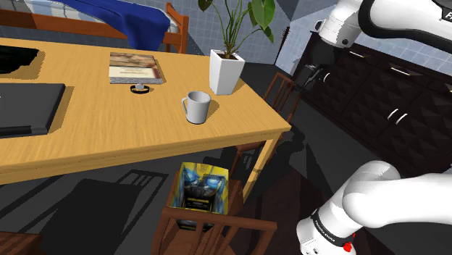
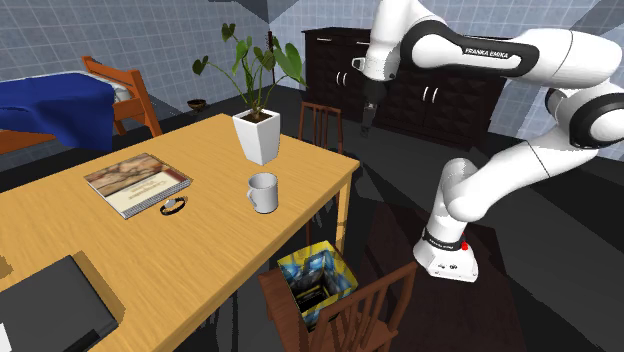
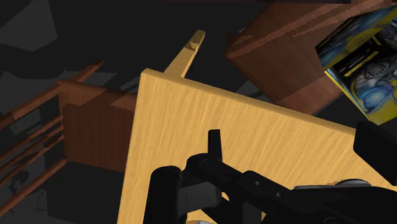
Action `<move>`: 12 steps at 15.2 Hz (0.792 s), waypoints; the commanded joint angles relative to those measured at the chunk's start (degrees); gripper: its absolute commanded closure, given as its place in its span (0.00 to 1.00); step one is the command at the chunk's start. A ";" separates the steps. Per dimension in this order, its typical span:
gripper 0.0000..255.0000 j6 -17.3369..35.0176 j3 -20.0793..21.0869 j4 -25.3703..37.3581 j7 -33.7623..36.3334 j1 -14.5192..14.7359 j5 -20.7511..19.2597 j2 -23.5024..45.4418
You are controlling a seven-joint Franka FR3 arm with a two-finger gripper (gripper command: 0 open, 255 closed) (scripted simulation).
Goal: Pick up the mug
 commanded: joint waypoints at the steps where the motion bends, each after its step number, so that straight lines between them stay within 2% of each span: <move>1: 0.00 0.00 0.00 0.00 0.00 0.00 0.00 0.00; 12: 0.00 10.70 4.08 9.21 3.69 2.00 4.07 21.65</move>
